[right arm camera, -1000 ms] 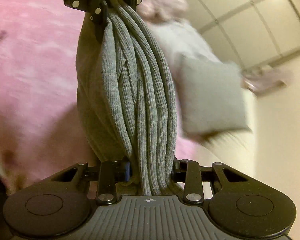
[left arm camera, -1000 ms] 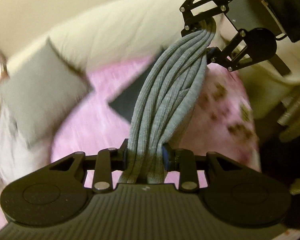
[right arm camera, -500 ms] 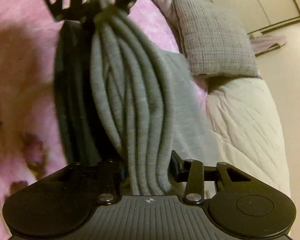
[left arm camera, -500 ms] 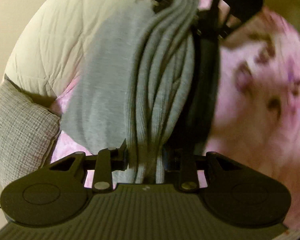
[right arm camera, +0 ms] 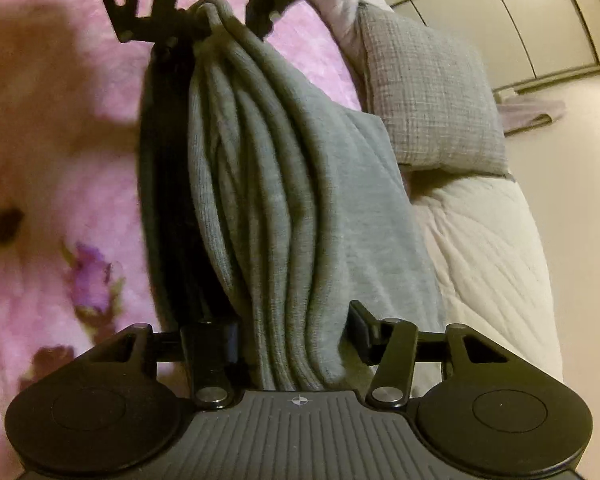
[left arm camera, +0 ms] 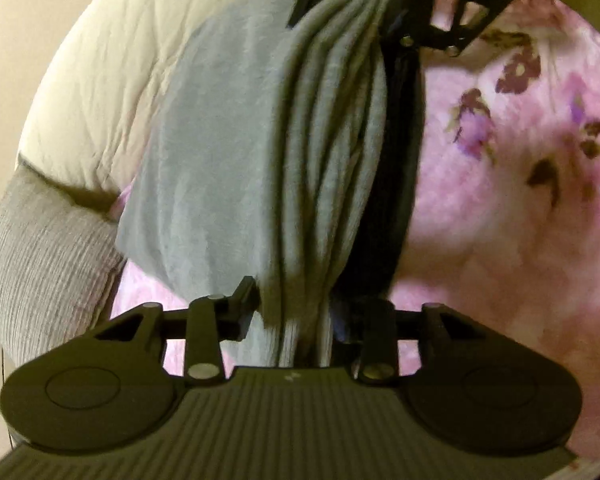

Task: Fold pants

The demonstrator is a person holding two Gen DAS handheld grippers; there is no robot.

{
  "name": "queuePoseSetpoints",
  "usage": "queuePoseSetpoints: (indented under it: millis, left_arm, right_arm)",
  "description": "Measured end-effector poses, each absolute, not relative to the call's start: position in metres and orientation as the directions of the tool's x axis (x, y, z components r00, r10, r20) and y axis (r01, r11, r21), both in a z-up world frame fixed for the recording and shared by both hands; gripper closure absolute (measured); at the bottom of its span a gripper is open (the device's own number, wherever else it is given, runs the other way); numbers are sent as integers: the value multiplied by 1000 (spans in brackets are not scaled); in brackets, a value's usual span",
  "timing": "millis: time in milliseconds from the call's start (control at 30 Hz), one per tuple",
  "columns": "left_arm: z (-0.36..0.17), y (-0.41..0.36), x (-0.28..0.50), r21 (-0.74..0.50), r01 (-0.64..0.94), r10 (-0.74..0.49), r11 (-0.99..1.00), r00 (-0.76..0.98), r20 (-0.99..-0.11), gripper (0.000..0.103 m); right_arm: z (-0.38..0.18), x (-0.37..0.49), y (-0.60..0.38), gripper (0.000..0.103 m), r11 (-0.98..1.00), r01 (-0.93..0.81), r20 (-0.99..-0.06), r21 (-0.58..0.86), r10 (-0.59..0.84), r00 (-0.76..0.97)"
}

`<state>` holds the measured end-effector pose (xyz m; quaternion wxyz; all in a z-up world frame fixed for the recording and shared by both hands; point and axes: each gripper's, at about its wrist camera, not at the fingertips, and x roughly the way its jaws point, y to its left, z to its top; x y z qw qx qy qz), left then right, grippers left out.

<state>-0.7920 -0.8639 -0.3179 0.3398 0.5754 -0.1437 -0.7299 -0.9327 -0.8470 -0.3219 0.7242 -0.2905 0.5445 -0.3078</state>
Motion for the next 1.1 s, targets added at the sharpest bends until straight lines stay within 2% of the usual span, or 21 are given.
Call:
queuePoseSetpoints:
  millis: [100, 200, 233, 267, 333, 400, 467, 533, 600, 700, 800, 900, 967, 1033, 1100]
  left_arm:
    - [-304, -860, -770, 560, 412, -634, -719, -59, -771, 65]
    - [-278, -862, -745, 464, 581, -595, -669, -44, -802, 66]
    - [-267, -861, -739, 436, 634, -597, -639, -51, -801, 66]
    - [-257, -861, -735, 411, 677, -602, -611, -60, -796, 66]
    - [-240, -874, -732, 345, 762, -622, -548, -94, -778, 67]
    - [-232, -889, -737, 259, 820, -625, -510, -146, -767, 67]
    - [-239, -906, -745, 189, 846, -595, -499, -177, -784, 67]
    - [-266, -919, -759, 189, 826, -542, -531, -160, -825, 67]
    - [-289, -927, -767, 188, 815, -505, -549, -144, -851, 67]
    - [-285, -924, -761, 189, 822, -499, -538, -130, -857, 67]
    - [-280, -921, -764, 192, 830, -476, -523, -98, -874, 67]
    - [-258, -915, -759, 172, 861, -462, -479, -81, -883, 68]
    - [-244, -904, -754, 161, 882, -463, -443, -71, -883, 68]
    - [-228, -892, -748, 137, 910, -461, -391, -65, -885, 67]
    - [-211, -875, -744, 109, 933, -458, -343, -65, -887, 62]
  right_arm:
    - [-300, -941, -841, 52, 675, 214, -651, -706, -738, 178]
    - [-264, -951, -833, 53, 711, 359, -709, -605, -686, 163]
    - [-252, -955, -830, 61, 713, 420, -724, -562, -669, 166]
    - [-237, -955, -830, 80, 703, 487, -733, -518, -659, 172]
    - [-211, -958, -832, 91, 663, 598, -726, -450, -662, 187]
    - [-193, -955, -851, 91, 617, 682, -704, -391, -679, 211]
    - [-195, -957, -869, 91, 586, 751, -729, -305, -651, 212]
    - [-220, -960, -892, 91, 565, 802, -807, -194, -557, 197]
    - [-243, -960, -908, 91, 570, 811, -842, -134, -497, 210]
    - [-242, -957, -904, 90, 613, 772, -836, -167, -504, 218]
    - [-241, -969, -906, 90, 583, 805, -854, -107, -469, 226]
    - [-237, -966, -908, 79, 545, 836, -863, -69, -453, 224]
    - [-221, -972, -900, 42, 512, 858, -860, -48, -458, 225]
    - [-213, -974, -890, 38, 479, 878, -856, -12, -458, 239]
    - [-202, -973, -881, 38, 444, 896, -864, 17, -445, 237]
